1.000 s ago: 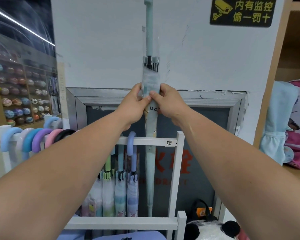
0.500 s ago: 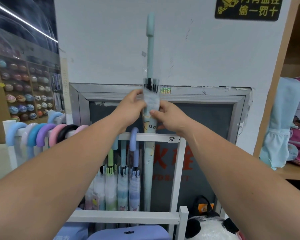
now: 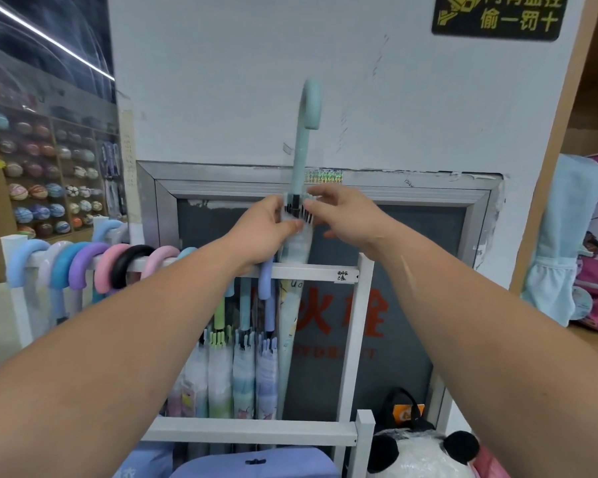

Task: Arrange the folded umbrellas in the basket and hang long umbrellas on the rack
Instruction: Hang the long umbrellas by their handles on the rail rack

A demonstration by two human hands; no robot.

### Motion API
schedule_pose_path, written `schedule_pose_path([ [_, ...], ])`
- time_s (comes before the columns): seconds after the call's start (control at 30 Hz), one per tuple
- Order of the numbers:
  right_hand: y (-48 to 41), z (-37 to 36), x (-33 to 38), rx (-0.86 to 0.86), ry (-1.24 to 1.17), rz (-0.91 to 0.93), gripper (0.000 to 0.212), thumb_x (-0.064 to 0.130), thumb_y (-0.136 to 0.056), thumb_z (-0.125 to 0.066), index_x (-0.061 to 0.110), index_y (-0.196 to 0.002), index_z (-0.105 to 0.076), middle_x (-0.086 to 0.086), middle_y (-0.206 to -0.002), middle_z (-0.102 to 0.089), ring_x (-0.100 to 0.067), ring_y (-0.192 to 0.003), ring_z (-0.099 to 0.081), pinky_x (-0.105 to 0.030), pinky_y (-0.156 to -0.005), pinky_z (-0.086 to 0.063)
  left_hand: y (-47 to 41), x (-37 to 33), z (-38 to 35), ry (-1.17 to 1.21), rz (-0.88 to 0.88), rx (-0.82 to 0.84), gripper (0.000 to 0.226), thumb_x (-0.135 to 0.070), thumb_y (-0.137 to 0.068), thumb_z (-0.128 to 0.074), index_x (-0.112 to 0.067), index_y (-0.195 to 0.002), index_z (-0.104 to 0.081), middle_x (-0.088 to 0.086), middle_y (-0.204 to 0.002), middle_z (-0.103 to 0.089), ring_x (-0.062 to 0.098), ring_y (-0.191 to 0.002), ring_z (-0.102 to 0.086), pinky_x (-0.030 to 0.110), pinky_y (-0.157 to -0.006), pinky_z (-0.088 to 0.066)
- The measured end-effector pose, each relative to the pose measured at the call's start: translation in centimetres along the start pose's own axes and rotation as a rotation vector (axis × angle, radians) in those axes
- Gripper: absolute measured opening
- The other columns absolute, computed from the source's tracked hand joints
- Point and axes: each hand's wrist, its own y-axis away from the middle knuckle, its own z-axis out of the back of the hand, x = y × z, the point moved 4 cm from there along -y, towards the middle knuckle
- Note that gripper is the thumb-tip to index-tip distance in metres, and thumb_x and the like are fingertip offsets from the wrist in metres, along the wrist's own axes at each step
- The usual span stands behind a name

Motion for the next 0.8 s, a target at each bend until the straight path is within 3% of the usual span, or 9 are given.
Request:
schedule_pose_path([
  [0.1,-0.4,-0.9,-0.4,-0.042,0.075,0.075,0.024,0.022,-0.099,-0.061,0.016,-0.123,-0.065,0.005,-0.109,-0.069,-0.005,-0.088,-0.063,-0.021,-0.075,-0.047,0.2,-0.3,0.0,-0.148,0.002,0.038,0.036,-0.035,-0.09,-0.068,-0.023,-0.123,-0.063,0.006,-0.107,-0.072,0.023,-0.102,-0.068,0.042,-0.096,-0.053],
  [0.2,-0.9,-1.2,-1.3,-0.116,0.076,0.086,0.008,0.015,-0.096,-0.064,0.022,-0.1,-0.065,0.005,-0.096,-0.07,-0.012,-0.084,-0.063,-0.032,-0.079,-0.048,0.2,-0.5,-0.2,-0.286,-0.015,0.056,0.028,-0.029,-0.097,-0.063,-0.021,-0.124,-0.065,0.003,-0.099,-0.07,0.023,-0.094,-0.065,0.038,-0.087,-0.051],
  [0.33,-0.9,-1.4,-2.2,-0.081,0.109,0.055,0.018,0.016,-0.093,-0.068,0.029,-0.082,-0.063,0.003,-0.083,-0.069,-0.013,-0.074,-0.058,-0.041,-0.081,-0.054,0.3,-0.4,0.0,-0.41,0.002,0.106,0.025,-0.032,-0.094,-0.066,-0.023,-0.116,-0.07,0.006,-0.102,-0.074,0.026,-0.1,-0.068,0.045,-0.093,-0.052],
  [0.47,-0.6,-2.0,-2.7,-0.007,0.264,0.07,0.008,0.02,-0.091,-0.071,0.018,-0.085,-0.067,0.01,-0.072,-0.06,-0.012,-0.068,-0.053,-0.033,-0.072,-0.047,0.3,-0.7,0.5,-0.128,-0.008,0.016,0.03,-0.028,-0.094,-0.063,-0.025,-0.124,-0.066,-0.005,-0.114,-0.074,0.014,-0.111,-0.067,0.043,-0.106,-0.048],
  [0.53,-0.5,-2.0,-2.7,0.018,0.317,0.064,0.005,0.02,-0.09,-0.072,0.017,-0.088,-0.068,0.008,-0.075,-0.061,-0.015,-0.072,-0.055,-0.034,-0.073,-0.047,0.2,-0.8,0.7,-0.031,-0.031,-0.043,0.024,-0.024,-0.098,-0.06,-0.022,-0.121,-0.067,-0.001,-0.11,-0.076,0.018,-0.107,-0.07,0.045,-0.105,-0.049],
  [0.63,-0.2,-2.0,-2.4,0.072,0.417,0.054,0.005,0.021,-0.091,-0.071,0.02,-0.088,-0.068,0.003,-0.084,-0.068,-0.018,-0.077,-0.061,-0.034,-0.074,-0.05,0.2,-0.8,0.5,-0.025,-0.033,-0.056,0.014,-0.02,-0.098,-0.062,-0.013,-0.107,-0.069,0.007,-0.101,-0.077,0.025,-0.099,-0.072,0.05,-0.1,-0.052],
  [0.7,0.2,-1.8,-2.2,0.126,0.515,0.041,0.01,0.024,-0.091,-0.07,0.026,-0.082,-0.066,0.004,-0.083,-0.069,-0.015,-0.076,-0.062,-0.028,-0.066,-0.046,0.3,-0.7,0.2,-0.091,-0.033,-0.041,0.013,-0.021,-0.097,-0.064,-0.008,-0.098,-0.067,0.014,-0.095,-0.076,0.022,-0.083,-0.067,0.051,-0.093,-0.053],
  [0.8,0.8,-1.0,-1.7,0.161,0.531,0.016,0.008,0.02,-0.087,-0.07,0.026,-0.083,-0.073,0.011,-0.076,-0.068,-0.004,-0.068,-0.058,-0.023,-0.062,-0.042,0.6,-0.3,-0.5,-0.233,-0.013,0.042,0.02,-0.025,-0.096,-0.065,-0.012,-0.081,-0.06,0.007,-0.069,-0.062,0.014,-0.063,-0.048,0.036,-0.066,-0.045],
])
